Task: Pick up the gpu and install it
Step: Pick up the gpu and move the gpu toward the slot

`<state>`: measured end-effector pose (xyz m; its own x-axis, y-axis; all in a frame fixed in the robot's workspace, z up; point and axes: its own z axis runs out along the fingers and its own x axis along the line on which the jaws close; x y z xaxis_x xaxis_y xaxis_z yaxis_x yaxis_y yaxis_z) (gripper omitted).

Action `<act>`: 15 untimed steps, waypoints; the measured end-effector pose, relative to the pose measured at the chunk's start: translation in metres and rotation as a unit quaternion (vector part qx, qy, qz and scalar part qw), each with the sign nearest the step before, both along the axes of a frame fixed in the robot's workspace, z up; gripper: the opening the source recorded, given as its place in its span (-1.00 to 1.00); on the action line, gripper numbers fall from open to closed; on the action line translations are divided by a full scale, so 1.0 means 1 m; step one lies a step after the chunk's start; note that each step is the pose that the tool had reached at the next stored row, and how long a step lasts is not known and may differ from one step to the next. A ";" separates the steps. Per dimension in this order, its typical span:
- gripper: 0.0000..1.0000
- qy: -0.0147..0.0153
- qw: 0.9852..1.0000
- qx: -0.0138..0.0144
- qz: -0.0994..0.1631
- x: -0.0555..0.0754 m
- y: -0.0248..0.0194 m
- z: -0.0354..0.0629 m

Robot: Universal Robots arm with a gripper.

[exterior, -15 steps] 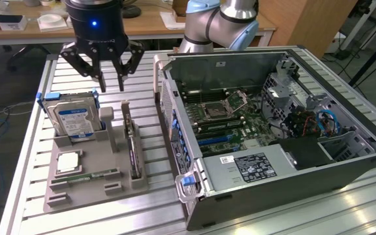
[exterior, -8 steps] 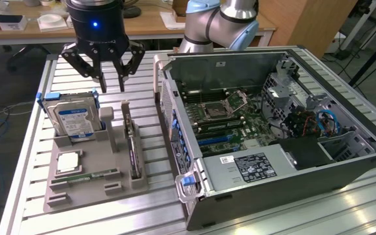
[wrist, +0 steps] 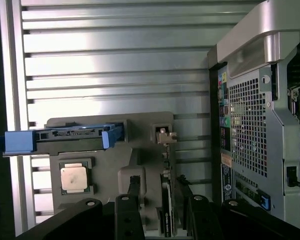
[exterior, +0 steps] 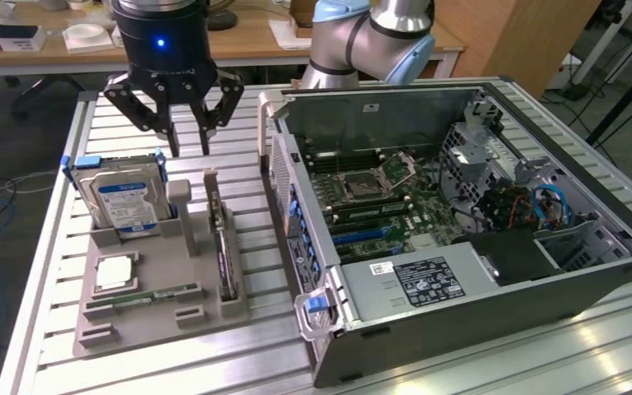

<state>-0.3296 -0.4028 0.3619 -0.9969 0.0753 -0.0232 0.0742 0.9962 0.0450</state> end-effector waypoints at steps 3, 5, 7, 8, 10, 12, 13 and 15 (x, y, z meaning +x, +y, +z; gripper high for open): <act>-0.18 0.000 1.000 0.000 0.000 0.000 0.0000 -0.0006; -0.18 0.000 1.000 0.000 0.000 0.000 0.0000 -0.0010; -0.18 0.000 1.000 0.000 0.000 0.000 0.0000 -0.0017; -0.18 0.000 1.000 0.000 0.000 0.000 0.0000 -0.0018; -0.18 0.000 1.000 0.000 0.000 0.000 0.0000 -0.0020; -0.18 0.000 1.000 0.000 0.000 0.000 0.0000 -0.0031; -0.18 0.000 1.000 0.000 0.000 0.000 0.0000 -0.0031; -0.18 0.000 1.000 0.000 0.000 0.000 0.0000 -0.0031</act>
